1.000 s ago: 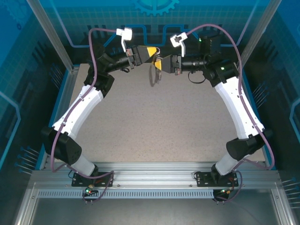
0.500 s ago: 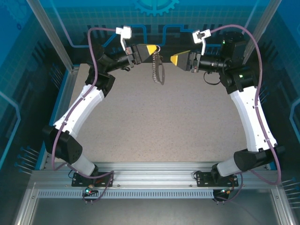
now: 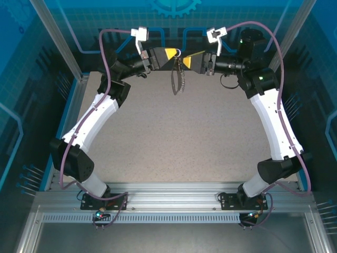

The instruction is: Put the keys on the keyring

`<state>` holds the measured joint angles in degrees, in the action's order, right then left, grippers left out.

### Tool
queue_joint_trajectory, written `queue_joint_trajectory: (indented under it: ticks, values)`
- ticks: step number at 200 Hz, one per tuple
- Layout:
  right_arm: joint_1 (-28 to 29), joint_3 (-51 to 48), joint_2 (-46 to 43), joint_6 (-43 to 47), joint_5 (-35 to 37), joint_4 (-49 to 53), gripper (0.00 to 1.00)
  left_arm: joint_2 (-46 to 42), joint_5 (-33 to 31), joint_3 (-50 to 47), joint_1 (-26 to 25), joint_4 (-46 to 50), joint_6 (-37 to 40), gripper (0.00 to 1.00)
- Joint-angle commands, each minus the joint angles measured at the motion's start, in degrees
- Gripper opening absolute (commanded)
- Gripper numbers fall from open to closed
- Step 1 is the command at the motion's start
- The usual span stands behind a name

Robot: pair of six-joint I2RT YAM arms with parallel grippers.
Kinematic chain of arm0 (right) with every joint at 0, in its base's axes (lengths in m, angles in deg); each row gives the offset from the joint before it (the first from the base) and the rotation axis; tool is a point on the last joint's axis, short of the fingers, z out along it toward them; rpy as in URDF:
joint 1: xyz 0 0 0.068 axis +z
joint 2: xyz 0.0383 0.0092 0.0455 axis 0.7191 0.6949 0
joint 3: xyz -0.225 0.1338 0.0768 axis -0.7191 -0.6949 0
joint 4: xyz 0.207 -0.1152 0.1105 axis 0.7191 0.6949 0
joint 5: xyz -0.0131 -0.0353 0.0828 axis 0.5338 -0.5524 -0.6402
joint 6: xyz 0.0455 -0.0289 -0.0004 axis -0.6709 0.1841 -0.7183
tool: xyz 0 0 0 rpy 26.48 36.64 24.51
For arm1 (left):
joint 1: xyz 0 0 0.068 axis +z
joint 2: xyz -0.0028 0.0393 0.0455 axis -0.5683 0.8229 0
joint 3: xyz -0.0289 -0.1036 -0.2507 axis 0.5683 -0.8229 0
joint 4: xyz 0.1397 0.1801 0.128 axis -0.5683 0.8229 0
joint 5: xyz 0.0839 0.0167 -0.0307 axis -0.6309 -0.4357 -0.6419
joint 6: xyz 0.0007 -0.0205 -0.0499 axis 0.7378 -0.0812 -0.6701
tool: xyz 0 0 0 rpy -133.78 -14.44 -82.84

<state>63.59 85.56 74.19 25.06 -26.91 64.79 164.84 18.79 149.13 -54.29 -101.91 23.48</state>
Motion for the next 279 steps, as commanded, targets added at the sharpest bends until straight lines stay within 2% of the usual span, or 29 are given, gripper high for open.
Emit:
queue_joint_trajectory:
  ticks: [1, 81, 107, 137, 152, 200, 219, 238, 261, 279]
  values:
    - [0.98, 2.54, 1.01, -1.35, 1.16, -3.59, 0.43, 0.53, 0.99, 2.14, -0.11, -3.56, -1.38, 0.00]
    - [2.90, 6.60, 4.08, -2.47, 1.67, -5.09, 0.41, 0.64, 1.17, 1.96, -0.12, -3.80, -1.39, 0.00]
    - [3.31, 8.06, 5.21, -2.45, 1.43, -4.53, 0.32, 0.61, 1.17, 1.86, -0.12, -3.80, -1.34, 0.00]
    - [3.40, 8.79, 5.67, -2.04, 1.20, -3.60, 0.13, 0.53, 1.17, 1.87, -0.12, -3.68, -1.17, 0.00]
    - [3.39, 8.86, 5.72, -1.71, 1.07, -3.24, 0.00, 0.53, 1.12, 1.87, -0.12, -3.73, -1.12, 0.00]
    - [2.40, 12.57, 6.98, 3.32, -0.63, 4.05, 0.00, 0.46, 2.67, 2.78, 0.21, -1.20, 0.20, 0.00]
    - [1.19, 17.35, 8.77, 7.47, -2.00, 10.72, 0.00, 0.27, 4.74, 3.40, 1.21, 0.64, 1.03, 0.23]
    - [0.16, 24.05, 11.62, 12.80, -3.23, 19.35, 0.00, 0.09, 7.45, 3.93, 2.79, 3.43, 2.40, 0.38]
    - [-1.09, 31.43, 15.09, 17.85, -4.49, 28.59, 0.00, -0.12, 10.94, 4.80, 4.17, 8.90, 5.66, 0.44]
    - [-2.15, 31.91, 15.59, 19.66, -5.55, 30.87, 0.00, -0.31, 12.94, 5.89, 4.50, 16.11, 10.93, 0.46]
